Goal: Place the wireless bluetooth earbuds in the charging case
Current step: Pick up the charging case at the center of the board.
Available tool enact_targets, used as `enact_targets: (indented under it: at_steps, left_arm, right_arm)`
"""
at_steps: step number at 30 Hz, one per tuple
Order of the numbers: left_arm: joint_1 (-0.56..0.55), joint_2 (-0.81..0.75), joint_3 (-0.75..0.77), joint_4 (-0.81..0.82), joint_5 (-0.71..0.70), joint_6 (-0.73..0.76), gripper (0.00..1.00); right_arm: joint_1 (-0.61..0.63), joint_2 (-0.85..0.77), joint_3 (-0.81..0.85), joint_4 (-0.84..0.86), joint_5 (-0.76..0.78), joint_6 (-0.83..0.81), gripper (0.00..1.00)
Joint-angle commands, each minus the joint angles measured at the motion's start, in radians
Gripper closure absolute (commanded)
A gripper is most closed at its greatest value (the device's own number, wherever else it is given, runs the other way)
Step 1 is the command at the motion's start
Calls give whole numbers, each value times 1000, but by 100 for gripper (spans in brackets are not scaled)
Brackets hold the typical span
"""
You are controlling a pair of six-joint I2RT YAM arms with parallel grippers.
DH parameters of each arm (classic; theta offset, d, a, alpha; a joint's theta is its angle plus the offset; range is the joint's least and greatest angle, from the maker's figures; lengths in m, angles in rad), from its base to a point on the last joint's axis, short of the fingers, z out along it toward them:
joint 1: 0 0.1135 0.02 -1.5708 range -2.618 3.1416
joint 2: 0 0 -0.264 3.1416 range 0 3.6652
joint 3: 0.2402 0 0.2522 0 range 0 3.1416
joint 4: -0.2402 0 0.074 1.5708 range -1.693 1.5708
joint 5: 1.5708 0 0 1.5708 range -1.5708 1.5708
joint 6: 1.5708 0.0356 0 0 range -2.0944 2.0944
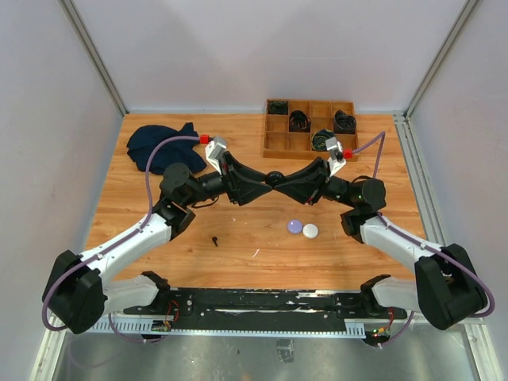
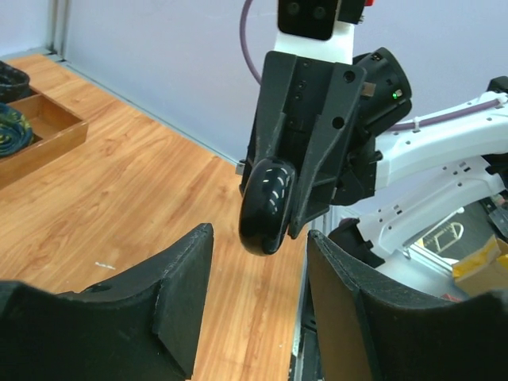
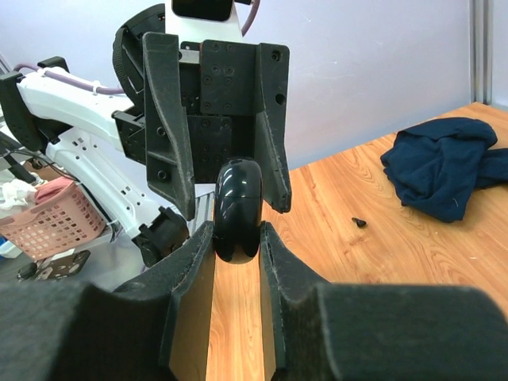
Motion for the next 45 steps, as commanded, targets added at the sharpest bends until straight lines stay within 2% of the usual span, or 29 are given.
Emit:
enact_targets:
  at_steps: [1, 11, 16, 19, 21, 26, 30, 40, 45]
  left_arm:
    - [8, 0, 35, 74, 56, -27, 45]
    - [8, -5, 42, 73, 71, -25, 59]
    - [8, -6, 44, 61, 82, -1, 80]
    - [8, -14, 50, 17, 88, 41, 94]
    - [7, -21, 56, -21, 91, 74, 100]
    - [8, -40, 84, -140, 110, 163, 100]
    - [8, -46, 98, -192, 124, 196, 100]
    - [8, -46, 114, -233, 174, 216, 100]
    - [8, -46, 113, -234, 189, 215, 100]
  right_arm:
    - [-2, 12, 40, 74, -38, 21, 89]
    - [12, 38, 53, 86, -69, 21, 88]
    - [16, 40, 56, 84, -92, 13, 87]
    - [16, 30, 59, 54, -112, -9, 83]
    - [16, 12, 65, 8, -125, -45, 78]
    - [19, -43, 85, -181, -147, -174, 66]
    - [27, -74, 100, -300, -151, -258, 61]
    - [44, -73, 112, -319, -166, -285, 60]
    - [52, -67, 116, -322, -169, -292, 64]
